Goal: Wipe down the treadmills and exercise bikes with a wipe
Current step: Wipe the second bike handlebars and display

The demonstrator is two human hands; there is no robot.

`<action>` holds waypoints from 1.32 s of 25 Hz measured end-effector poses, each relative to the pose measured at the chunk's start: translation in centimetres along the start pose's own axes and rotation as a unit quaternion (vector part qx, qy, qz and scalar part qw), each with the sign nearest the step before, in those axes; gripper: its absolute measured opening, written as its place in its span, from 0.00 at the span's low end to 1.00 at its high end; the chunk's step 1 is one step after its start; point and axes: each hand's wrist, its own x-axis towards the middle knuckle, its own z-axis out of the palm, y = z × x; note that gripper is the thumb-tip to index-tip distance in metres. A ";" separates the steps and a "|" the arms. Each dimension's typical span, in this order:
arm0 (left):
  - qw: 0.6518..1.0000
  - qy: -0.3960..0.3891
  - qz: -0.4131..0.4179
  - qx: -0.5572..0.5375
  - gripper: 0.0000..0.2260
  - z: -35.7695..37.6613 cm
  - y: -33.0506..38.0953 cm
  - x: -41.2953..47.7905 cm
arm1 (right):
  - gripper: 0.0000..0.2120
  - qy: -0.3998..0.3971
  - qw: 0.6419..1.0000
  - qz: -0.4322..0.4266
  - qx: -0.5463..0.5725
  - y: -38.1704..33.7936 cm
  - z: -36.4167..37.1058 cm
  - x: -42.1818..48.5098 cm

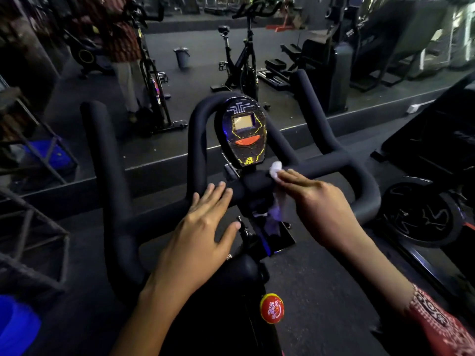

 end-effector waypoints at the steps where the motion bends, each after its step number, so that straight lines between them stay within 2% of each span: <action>1: 1.000 0.005 -0.006 -0.004 0.28 0.3 0.5 0.4 | 0.29 0.025 0.999 0.034 0.033 0.0 -0.3 0.3; 3: 1.000 0.016 -0.009 -0.001 0.28 0.8 1.1 0.9 | 0.26 0.037 0.993 0.064 0.092 -0.7 0.2 1.4; 5: 1.000 0.021 -0.018 -0.003 0.28 0.9 1.3 1.2 | 0.22 -0.012 0.992 0.071 0.102 -2.4 2.1 1.5; 7: 0.999 0.020 -0.025 -0.007 0.28 0.8 1.2 1.1 | 0.28 -0.035 0.989 0.097 0.103 -3.5 4.2 0.5; 9: 1.000 0.016 -0.021 -0.005 0.28 0.7 1.0 1.0 | 0.24 -0.010 0.986 0.109 0.124 -3.6 4.3 -0.4; 12: 1.000 0.007 -0.017 -0.007 0.28 0.7 0.9 0.8 | 0.13 0.038 0.985 0.052 0.158 -3.3 2.6 -1.8; 14: 1.000 0.008 -0.014 -0.013 0.27 0.6 0.9 0.7 | 0.17 0.086 0.974 0.081 0.196 -2.8 2.1 -1.8; 17: 1.000 0.014 -0.010 -0.014 0.27 0.6 0.9 0.7 | 0.26 0.106 0.966 0.168 0.167 -2.8 3.5 0.1; 20: 1.000 0.012 -0.004 -0.007 0.26 0.6 0.9 0.8 | 0.28 0.034 0.974 0.162 0.157 -4.4 5.4 -0.3; 22: 1.000 0.012 0.000 -0.010 0.26 0.6 1.0 0.7 | 0.23 0.019 0.981 0.133 0.141 -4.5 4.3 -1.6; 24: 1.000 0.014 -0.002 -0.017 0.26 0.6 0.9 0.6 | 0.17 0.057 0.981 0.125 0.138 -4.0 2.9 -2.6; 26: 1.000 0.014 0.003 -0.015 0.26 0.7 0.8 0.7 | 0.19 0.080 0.975 0.160 0.132 -3.9 2.6 -2.8; 28: 1.000 0.014 0.009 -0.009 0.26 0.8 0.9 0.7 | 0.23 0.024 0.978 0.198 0.060 -5.1 3.7 -3.3; 30: 1.000 0.017 0.013 -0.009 0.25 0.8 1.0 0.7 | 0.27 -0.036 0.981 0.190 0.005 -6.8 4.4 -4.5; 33: 1.000 0.013 0.011 -0.012 0.26 0.8 0.9 0.6 | 0.18 -0.045 0.987 0.152 -0.007 -7.9 3.1 -6.6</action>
